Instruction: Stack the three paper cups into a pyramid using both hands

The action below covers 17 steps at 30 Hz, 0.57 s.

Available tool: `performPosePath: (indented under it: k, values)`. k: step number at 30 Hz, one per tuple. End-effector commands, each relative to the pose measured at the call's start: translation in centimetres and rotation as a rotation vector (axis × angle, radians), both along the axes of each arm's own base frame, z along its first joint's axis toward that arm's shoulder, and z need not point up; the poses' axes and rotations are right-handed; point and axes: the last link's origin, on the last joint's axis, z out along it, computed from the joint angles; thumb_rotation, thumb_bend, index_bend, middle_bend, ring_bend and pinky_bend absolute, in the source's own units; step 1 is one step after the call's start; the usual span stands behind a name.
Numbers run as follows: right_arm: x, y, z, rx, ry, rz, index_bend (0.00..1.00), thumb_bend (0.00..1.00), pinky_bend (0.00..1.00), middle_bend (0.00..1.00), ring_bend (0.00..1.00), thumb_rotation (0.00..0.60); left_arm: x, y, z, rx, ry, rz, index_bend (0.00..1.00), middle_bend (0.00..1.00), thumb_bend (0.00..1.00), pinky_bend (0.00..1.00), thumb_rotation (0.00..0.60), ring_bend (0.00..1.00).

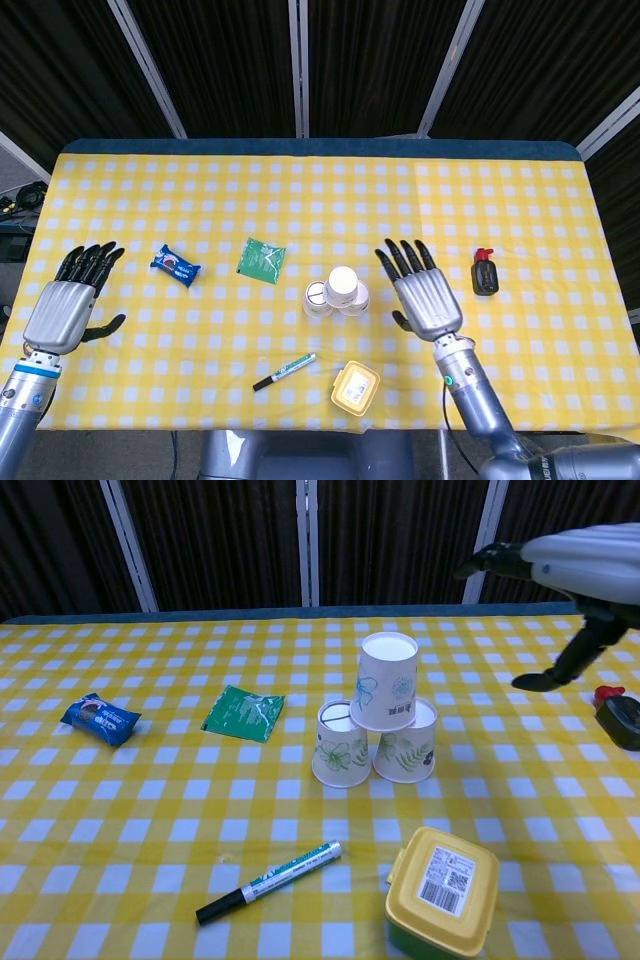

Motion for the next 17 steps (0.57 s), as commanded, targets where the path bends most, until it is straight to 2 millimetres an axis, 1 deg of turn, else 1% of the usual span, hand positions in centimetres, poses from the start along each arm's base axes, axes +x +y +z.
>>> performPosePath:
  k: [1,4,7,10,13,17]
  values:
    - [-8.0,3.9,2.9,-0.08,-0.014,-0.112,0.02,0.14,0.0,0.0,0.0,0.6,0.3,-1.1,-0.9,-0.01,0.035,-0.024,0.0,0.0,0.24,0.0,0.6,0.0]
    - [-12.3,6.1,4.0,-0.111,-0.061,-0.154,0.01,0.14,0.0,0.0,0.0,0.6,0.1,-2.0,-1.6,-0.008,0.066,-0.038,0.0,0.0,0.24,0.0,0.6,0.0]
    - [-14.8,7.5,4.6,-0.125,-0.087,-0.176,0.0,0.14,0.0,0.0,0.0,0.6,-0.4,-2.6,-1.9,0.001,0.077,-0.028,0.0,0.0,0.24,0.0,0.6,0.0]
    - [-16.3,8.4,4.9,-0.129,-0.091,-0.186,0.0,0.14,0.0,0.0,0.0,0.6,-0.9,-3.1,-2.1,0.012,0.084,-0.02,0.0,0.0,0.24,0.0,0.6,0.0]
    - [-17.3,9.0,5.2,-0.143,-0.101,-0.19,0.0,0.14,0.0,0.0,0.0,0.6,-1.3,-3.4,-2.1,0.022,0.092,-0.011,0.0,0.0,0.24,0.0,0.6,0.0]
    - [-17.9,9.3,5.6,-0.15,-0.117,-0.19,0.0,0.14,0.0,0.0,0.0,0.6,-1.5,-3.6,-2.3,0.025,0.104,-0.012,0.0,0.0,0.24,0.0,0.6,0.0]
